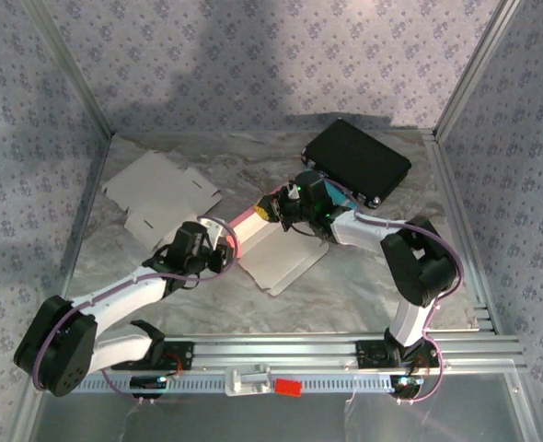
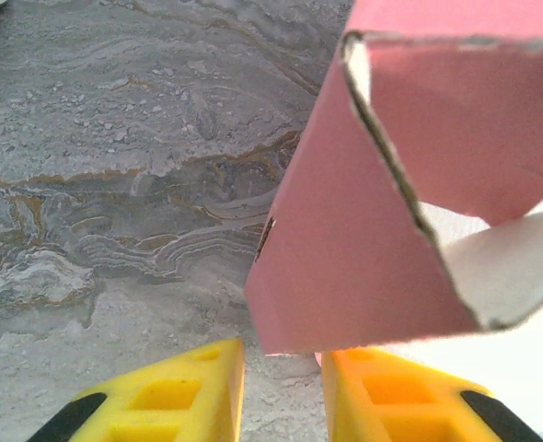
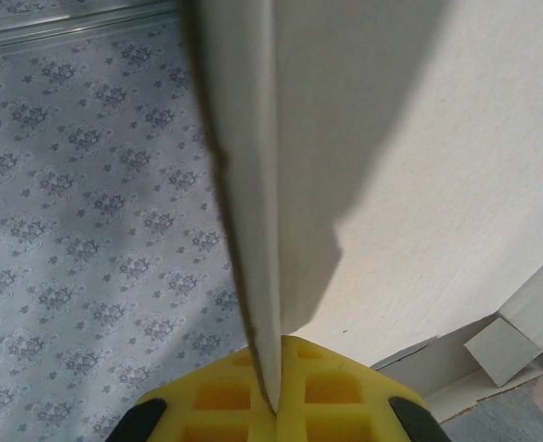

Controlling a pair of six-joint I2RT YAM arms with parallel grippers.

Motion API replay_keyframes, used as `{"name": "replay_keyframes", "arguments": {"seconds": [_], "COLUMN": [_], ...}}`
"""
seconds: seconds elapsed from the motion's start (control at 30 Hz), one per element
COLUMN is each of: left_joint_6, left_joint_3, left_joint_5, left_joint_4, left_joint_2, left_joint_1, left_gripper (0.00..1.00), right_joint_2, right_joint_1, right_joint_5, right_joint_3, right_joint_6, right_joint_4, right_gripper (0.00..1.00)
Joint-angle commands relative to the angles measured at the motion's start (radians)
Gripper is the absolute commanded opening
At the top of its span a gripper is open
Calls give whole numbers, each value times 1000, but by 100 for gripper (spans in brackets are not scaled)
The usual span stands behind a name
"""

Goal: Fold the paper box

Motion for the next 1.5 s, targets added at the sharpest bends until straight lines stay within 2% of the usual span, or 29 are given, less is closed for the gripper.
{"name": "replay_keyframes", "arguments": {"seconds": [0.0, 0.3, 0.67, 0.83, 1.03, 1.47], "left_joint_6": [17, 17, 16, 5, -10, -35], "left_joint_3": [21, 19, 27, 27, 25, 43], "left_joint_5": [27, 73, 84, 99, 98, 86], "left_joint_4": [41, 65, 100, 114, 122, 132], "left_joint_2": [-1, 18, 39, 41, 46, 72], "left_joint_1": [-7, -7, -7, -8, -9, -19], "left_gripper": [29, 30, 20, 19, 22, 22], "right_joint_2": [32, 53, 58, 59, 66, 84], "right_joint_1": [3, -4, -3, -2, 6, 21], "right_joint_5": [-27, -34, -36, -33, -5, 34], "right_joint_3": [-10, -9, -31, -39, -84, -165], "right_joint_6": [5, -15, 3, 0, 18, 53], "right_joint_4": [15, 41, 95, 117, 213, 427], "right_gripper": [0, 0, 0, 0, 0, 0]}}
